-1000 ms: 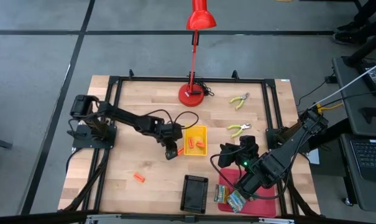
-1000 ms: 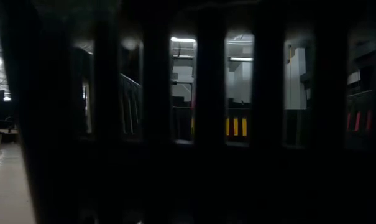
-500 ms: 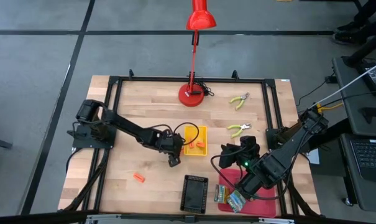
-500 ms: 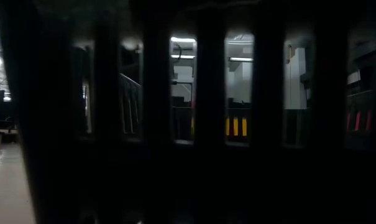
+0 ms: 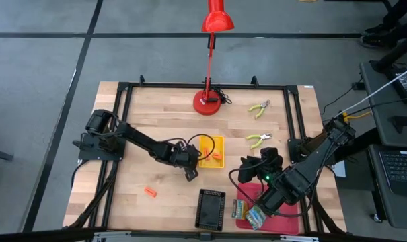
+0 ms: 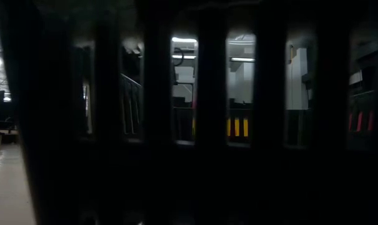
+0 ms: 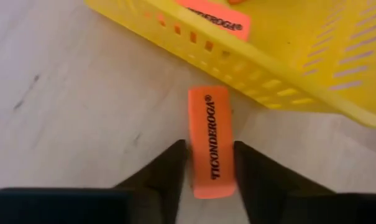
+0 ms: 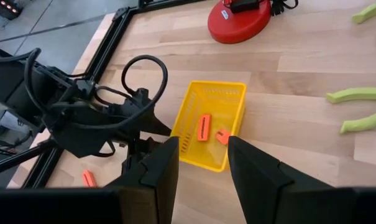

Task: Pick & Place School Supplies
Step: Put the orange eraser into the yellow bin

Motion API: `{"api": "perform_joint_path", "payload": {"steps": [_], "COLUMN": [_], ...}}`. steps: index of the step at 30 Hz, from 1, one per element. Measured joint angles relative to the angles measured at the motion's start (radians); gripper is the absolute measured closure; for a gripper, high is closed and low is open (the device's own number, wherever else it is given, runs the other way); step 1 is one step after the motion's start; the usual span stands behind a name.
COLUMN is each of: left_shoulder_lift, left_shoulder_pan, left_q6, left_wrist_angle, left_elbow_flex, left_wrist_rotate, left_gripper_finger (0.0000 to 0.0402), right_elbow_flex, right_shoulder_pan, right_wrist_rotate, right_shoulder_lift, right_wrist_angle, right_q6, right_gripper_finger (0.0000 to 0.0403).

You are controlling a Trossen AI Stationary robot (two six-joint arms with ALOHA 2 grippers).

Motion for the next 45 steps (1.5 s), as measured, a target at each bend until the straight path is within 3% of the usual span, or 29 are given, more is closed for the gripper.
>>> {"api": "perform_joint_path", "payload": {"steps": [5,9,18,25,31,34,39,45], "left_shoulder_lift": [0.0,-0.022,-0.171,-0.306,-0.225,-0.176,-0.163,-0.196], "left_shoulder_pan": [-0.001,-0.001,0.01,0.014,0.091,0.109,0.149,0.188], "left_q6": [-0.005,-0.029,-0.003,0.206,0.235,0.23,0.237,0.24], "left_wrist_angle": [-0.011,-0.048,-0.294,0.022,0.155,0.231,0.278,0.266], "left_elbow_flex": [-0.001,0.0,-0.01,-0.004,-0.006,-0.006,-0.004,-0.004], "left_wrist_rotate": [-0.011,-0.017,-0.134,-0.048,0.124,0.161,0.167,0.283], "left_gripper_finger": [0.0351,0.0353,0.0353,0.0354,0.0354,0.0354,0.0321,0.0226], "right_elbow_flex": [0.0,0.0,0.0,0.0,0.0,0.0,0.0,0.0], "right_shoulder_pan": [0.0,0.0,0.0,-0.001,-0.001,-0.001,-0.001,-0.005], "right_wrist_rotate": [0.0,0.001,0.003,0.01,0.031,0.034,0.033,0.037], "right_shoulder_lift": [0.0,0.0,0.0,0.0,0.0,0.0,0.0,0.0], "right_wrist_angle": [-0.004,-0.004,-0.003,-0.003,-0.005,-0.005,-0.003,-0.006], "right_q6": [0.0,0.001,0.004,0.003,0.003,0.003,0.003,0.002], "right_gripper_finger": [0.026,0.026,0.026,0.026,0.026,0.026,0.026,0.026]}}
